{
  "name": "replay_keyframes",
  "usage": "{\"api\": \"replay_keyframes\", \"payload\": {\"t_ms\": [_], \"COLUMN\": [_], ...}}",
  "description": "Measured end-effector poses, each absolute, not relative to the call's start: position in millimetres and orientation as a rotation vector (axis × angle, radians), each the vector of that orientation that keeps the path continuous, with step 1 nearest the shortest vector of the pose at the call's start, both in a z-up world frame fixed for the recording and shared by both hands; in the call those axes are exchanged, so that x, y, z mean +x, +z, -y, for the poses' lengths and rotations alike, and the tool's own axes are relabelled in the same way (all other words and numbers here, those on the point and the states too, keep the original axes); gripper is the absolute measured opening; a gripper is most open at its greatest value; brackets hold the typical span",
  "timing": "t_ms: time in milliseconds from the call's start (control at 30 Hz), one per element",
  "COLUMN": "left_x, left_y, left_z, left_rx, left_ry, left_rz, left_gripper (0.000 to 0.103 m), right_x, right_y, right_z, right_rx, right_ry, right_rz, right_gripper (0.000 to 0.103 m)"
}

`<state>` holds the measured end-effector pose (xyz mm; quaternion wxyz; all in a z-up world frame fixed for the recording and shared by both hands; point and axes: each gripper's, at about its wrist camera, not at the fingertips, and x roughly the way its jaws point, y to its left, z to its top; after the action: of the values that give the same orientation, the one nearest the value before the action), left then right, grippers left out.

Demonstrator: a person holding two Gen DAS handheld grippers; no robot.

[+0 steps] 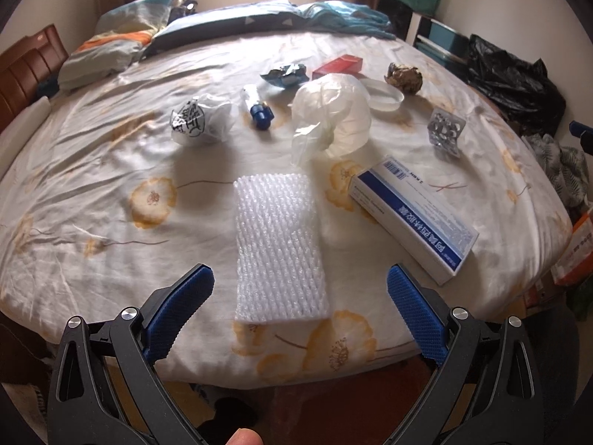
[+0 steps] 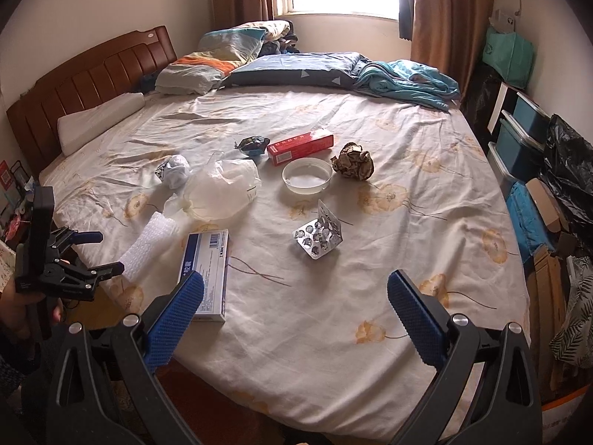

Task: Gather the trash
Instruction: 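Grasp the white foam mesh sleeve with the left tool while the right tool reaches the silver blister pack, then carry the foam sleeve and blister pack over the red bin while both tools open to drop them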

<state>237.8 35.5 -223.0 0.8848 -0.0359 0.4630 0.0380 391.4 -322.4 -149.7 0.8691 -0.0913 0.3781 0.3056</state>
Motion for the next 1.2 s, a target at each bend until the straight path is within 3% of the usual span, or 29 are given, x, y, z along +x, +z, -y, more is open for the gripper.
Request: {"api": "replay_keyframes", "payload": {"t_ms": [267,300,400,433,600,700,800,833,867,1200], "left_x": [287.4,290.6,292.9,291.0,262.2,230.7,196.1,184.7,174.0,96.7], "left_y": [-262.7,-266.3,-271.2,-269.5,-247.6,-224.3,-206.5,-203.4,-202.1,-236.4], "left_z": [-55.9,-57.9,-62.9,-63.9,-59.9,-47.3,-32.2,-28.3,-25.1,1.5], "left_rx": [-0.078,-0.080,-0.084,-0.085,-0.137,-0.139,-0.141,-0.149,-0.161,-0.242], "left_ry": [0.098,0.099,0.115,0.124,0.086,0.051,0.002,-0.013,-0.028,-0.085], "left_rz": [-1.006,-1.010,-1.005,-0.996,-0.959,-0.937,-0.937,-0.943,-0.953,-1.068], "left_gripper": [0.096,0.087,0.036,0.027,0.025,0.025,0.025,0.025,0.025,0.025], "right_x": [463.8,472.2,495.7,502.6,527.6,537.8,546.2,545.8,543.5,426.4], "right_y": [-189.2,-194.6,-211.3,-216.3,-240.7,-253.7,-262.4,-261.9,-259.8,-169.8], "right_z": [299.4,295.2,284.1,280.0,261.9,251.2,248.1,248.5,249.7,282.7], "right_rx": [-0.199,-0.211,-0.230,-0.238,-0.304,-0.358,-0.371,-0.372,-0.377,-0.213], "right_ry": [0.621,0.617,0.615,0.616,0.610,0.611,0.617,0.627,0.618,0.758], "right_rz": [-0.839,-0.843,-0.867,-0.874,-0.917,-0.941,-0.971,-0.968,-0.956,-0.809], "right_gripper": [0.097,0.096,0.092,0.090,0.075,0.058,0.029,0.012,0.007,0.007]}}
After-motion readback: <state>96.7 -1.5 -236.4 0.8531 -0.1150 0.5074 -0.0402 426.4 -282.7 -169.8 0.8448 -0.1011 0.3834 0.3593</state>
